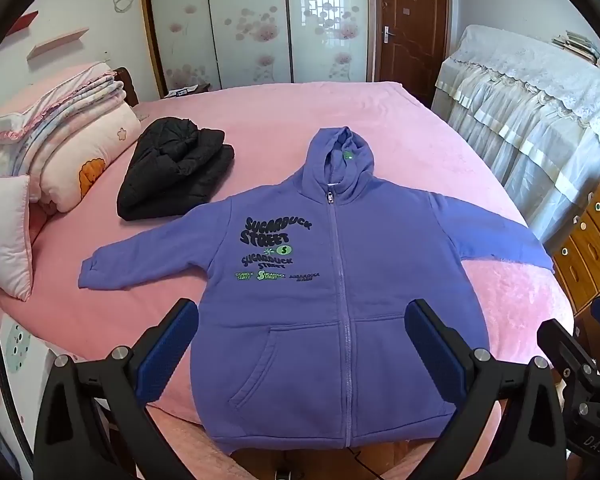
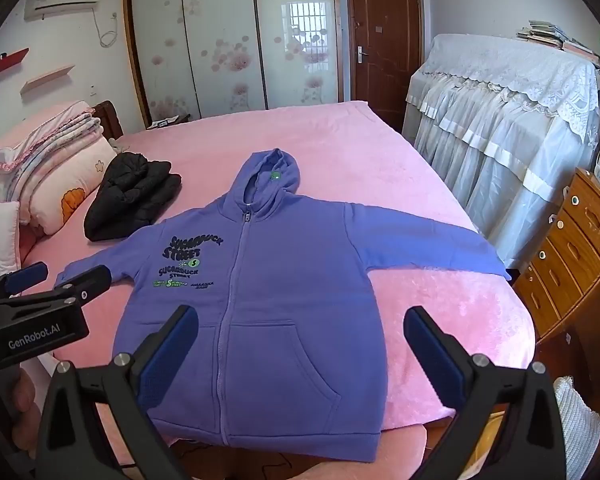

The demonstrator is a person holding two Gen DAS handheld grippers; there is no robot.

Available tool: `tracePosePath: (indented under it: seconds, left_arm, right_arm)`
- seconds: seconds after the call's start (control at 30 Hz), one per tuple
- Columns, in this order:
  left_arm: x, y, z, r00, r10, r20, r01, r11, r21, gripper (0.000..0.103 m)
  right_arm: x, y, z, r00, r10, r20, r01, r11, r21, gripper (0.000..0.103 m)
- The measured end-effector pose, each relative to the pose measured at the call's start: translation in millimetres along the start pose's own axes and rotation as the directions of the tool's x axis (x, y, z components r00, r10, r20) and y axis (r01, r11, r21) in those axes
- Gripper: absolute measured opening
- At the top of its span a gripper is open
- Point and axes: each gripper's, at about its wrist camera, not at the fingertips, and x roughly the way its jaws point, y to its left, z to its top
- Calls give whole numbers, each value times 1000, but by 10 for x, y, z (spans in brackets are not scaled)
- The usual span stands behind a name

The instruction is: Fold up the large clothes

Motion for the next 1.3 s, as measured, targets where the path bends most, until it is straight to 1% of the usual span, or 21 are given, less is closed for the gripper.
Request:
tracePosePath:
  seconds: [0.07,0.17,0.23,0.27,0.43,0.6,0.77,0.93,1.1,1.3]
  left_arm:
    - [30,-20,3,1000,1,-6,-1,1000,2,102]
    - [6,21,-52,999,-34,4,34,999,-8,102]
    - [7,16,-38,999,-31,-11,31,1000,3,102]
    - [22,-50,-53,1000,-25,-13,25,1000,16,102]
    - [16,-68,-68,999,-44,-15,44,999,25,102]
    - [20,-93,-74,998,-57,-22,58,998,24,102]
    - [22,-99,-78,997,-77,-22,77,997,18,102]
    - [28,-121,-69,997,-71,-25,72,997,24,102]
    - [50,-109,-64,997,-73,-33,73,997,11,102]
    - [80,-100,-80,997,-58,-46,58,998,-1,102]
  right_arm:
    - [0,-1,-3,1000,-2,-1,2,1000,-3,103]
    - [-4,-6,-9,1000,-4,2,4,1000,-3,103]
    - [1,-7,-12,1000,-6,-1,6,1000,-4,103]
    - [-2,-9,-14,1000,-4,1,4,1000,-4,103]
    - [-14,-37,-28,1000,-3,-3,3,1000,0,103]
    - [4,14,-24,1000,-2,-8,2,1000,5,103]
    - [15,-51,-25,1000,5,-7,-4,1000,9,103]
    - [7,-46,-66,1000,7,-8,-7,1000,11,103]
    - [14,-30,-72,1000,8,-9,-8,1000,11,103]
    - [80,-4,-99,1000,12,-19,-12,1000,7,103]
